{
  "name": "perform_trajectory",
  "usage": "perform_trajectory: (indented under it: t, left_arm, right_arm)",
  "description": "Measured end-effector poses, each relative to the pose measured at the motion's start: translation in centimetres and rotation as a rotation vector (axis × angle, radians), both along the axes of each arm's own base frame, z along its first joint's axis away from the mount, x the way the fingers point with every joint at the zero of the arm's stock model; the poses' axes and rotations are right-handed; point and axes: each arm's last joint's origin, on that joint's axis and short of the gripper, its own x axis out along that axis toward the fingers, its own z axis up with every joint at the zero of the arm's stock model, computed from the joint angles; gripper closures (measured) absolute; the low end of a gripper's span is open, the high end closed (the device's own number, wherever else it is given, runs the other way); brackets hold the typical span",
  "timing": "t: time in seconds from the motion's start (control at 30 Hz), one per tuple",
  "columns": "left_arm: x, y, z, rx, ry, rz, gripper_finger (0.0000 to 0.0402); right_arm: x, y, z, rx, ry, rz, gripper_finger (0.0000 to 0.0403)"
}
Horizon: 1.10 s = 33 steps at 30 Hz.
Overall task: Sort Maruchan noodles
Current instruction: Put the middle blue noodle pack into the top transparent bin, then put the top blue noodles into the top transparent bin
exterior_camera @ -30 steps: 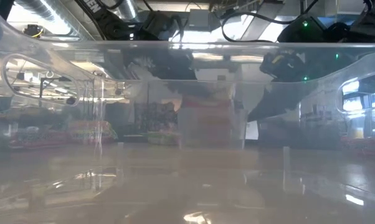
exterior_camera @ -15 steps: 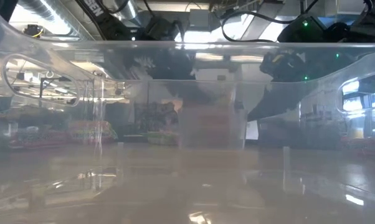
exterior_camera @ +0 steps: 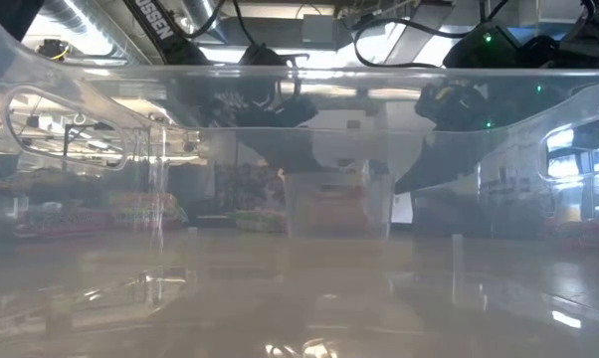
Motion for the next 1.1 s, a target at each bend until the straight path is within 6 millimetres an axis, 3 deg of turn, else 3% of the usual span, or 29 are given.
perform_trajectory:
  t: [0.23, 0.57, 0.87, 1.1]
  left_arm:
    - [-0.1, -0.4, 0.5, 0.008, 0.003, -0.019, 0.0297]
    - [-2.2, -1.2, 6.2, 0.024, -0.068, -0.009, 0.0241]
    - [-8.3, -4.1, 13.6, 0.015, -0.065, 0.011, 0.0243]
    - [-13.8, -5.1, 15.8, 0.037, 0.053, 0.185, 0.0243]
  right_arm:
    - [0.0, 0.0, 0.0, 0.000, 0.000, 0.001, 0.0127]
    - [0.0, 0.0, 0.0, 0.000, 0.000, 0.001, 0.0127]
    - [-0.6, 0.0, 0.4, 0.008, 0.023, -0.004, 0.0127]
    - [-1.9, 0.4, 2.4, 0.102, -0.027, 0.001, 0.0127]
